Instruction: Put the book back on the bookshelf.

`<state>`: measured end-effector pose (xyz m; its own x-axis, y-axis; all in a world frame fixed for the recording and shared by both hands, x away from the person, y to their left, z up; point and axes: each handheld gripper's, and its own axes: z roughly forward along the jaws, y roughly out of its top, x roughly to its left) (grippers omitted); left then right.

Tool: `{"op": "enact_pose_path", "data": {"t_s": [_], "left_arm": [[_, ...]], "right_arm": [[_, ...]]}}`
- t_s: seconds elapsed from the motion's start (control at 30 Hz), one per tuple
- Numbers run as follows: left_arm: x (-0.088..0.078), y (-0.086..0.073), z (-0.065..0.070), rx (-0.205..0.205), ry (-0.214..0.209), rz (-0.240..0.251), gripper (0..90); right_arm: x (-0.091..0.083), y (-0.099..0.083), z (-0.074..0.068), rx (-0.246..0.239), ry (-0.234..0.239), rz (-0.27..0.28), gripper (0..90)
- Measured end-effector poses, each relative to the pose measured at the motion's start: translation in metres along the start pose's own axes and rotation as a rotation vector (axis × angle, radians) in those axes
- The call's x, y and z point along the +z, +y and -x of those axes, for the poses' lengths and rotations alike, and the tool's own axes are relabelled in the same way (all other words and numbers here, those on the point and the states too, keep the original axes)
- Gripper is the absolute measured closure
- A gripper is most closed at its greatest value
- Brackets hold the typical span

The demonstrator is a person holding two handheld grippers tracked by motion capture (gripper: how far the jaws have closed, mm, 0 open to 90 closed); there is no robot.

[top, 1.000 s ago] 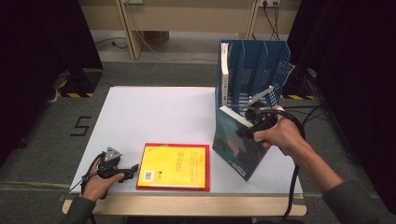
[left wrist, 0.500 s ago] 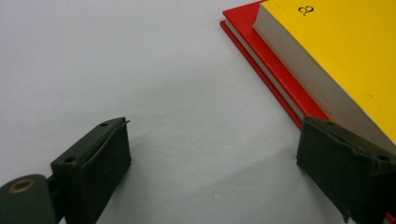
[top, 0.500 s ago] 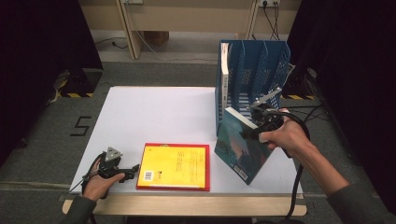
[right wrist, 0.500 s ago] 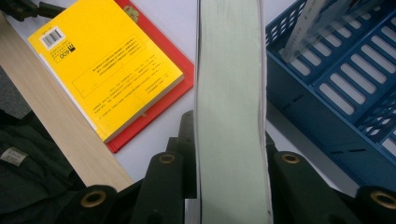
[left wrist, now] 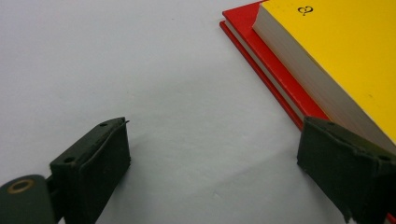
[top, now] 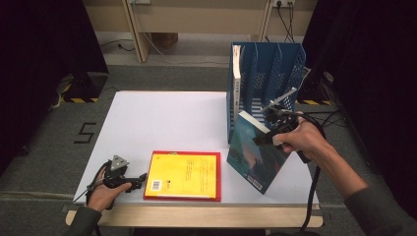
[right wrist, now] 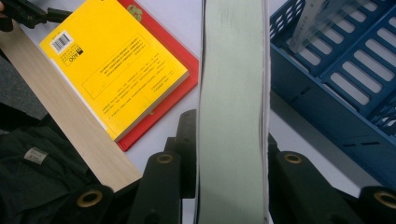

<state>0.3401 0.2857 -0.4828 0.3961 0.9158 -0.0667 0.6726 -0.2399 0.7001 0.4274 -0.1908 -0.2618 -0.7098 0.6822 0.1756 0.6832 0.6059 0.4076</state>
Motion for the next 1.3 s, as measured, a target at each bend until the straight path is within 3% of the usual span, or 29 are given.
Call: {"op": "enact_pose_path", "data": {"t_s": [0.43,0.6,0.9,1.13,1.3], "left_arm": [[0.0,0.0,0.0,-0.001,-0.001,0.001,7.9],[0.0,0.0,0.0,-0.001,-0.001,0.001,7.9],[0.0,0.0,0.0,0.0,-0.002,0.001,7.8],[0.0,0.0,0.0,0.0,-0.003,0.001,7.7],[0.0,0.0,0.0,0.0,-0.005,0.002,7.6]], "right_arm": [[0.01,0.01,0.001,0.003,0.008,-0.074,71.4],[0.011,0.014,-0.003,-0.052,-0.029,-0.091,73.7],[0.0,0.003,-0.005,-0.043,-0.048,-0.011,74.1],[-0.026,0.004,-0.006,-0.03,-0.065,0.08,74.0],[-0.037,0.007,-0.01,-0.047,-0.082,0.091,74.0]]}}
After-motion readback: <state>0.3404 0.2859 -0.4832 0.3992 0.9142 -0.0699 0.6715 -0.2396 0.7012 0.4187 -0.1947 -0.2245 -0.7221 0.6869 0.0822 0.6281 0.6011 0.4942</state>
